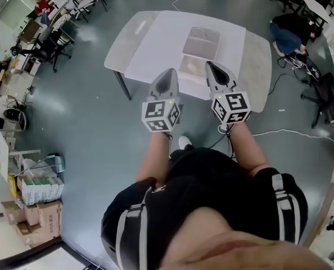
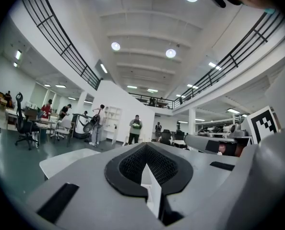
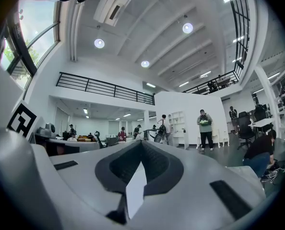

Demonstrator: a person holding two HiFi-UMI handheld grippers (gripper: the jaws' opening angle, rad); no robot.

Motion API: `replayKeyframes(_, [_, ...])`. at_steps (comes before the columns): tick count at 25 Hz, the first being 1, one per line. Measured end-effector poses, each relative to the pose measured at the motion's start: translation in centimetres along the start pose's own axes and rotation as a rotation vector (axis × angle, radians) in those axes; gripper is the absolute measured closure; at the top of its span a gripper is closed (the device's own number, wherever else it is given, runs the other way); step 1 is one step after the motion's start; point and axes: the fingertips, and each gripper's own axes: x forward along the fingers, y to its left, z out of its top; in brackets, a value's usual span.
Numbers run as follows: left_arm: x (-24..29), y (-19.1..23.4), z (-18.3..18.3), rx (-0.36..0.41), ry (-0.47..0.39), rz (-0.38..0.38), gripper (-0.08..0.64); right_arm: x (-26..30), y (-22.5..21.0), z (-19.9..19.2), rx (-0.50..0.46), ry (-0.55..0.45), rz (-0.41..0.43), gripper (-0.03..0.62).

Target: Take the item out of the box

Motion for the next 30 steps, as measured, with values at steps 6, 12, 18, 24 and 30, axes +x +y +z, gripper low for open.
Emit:
replayKeyframes(6, [4.6,4.3,0.2,0.001,0.012,-0.020,0.548,6.3,-1.0,-0.7,-0.012,0.015,-0.006,0.580])
replayKeyframes(12, [7.5,5.5,0.3,0.017,0.037,-0.051,0.548,9.2,-2.8,-1.2,-0.002,0.026,-0.040,0.580])
replayKeyframes(18, [9.1,5.6,-0.6,0.002,0.033,-0.017,0.548,10.2,-5.0,-2.3,-0.011,0.054,-0.017,0.580])
replayKeyframes(24, [10.3,6.1,0.0,0.018,0.031,0.026,0.548,11.7,-5.8,-2.8,-0.012,0.070,0.024,0.580])
replayKeyframes(30, [10.2,6.7,-0.1,0.016,0.041,0.059,0.548,12.5,-5.6,-3.6,-0.010,0.080,0.030,0.578])
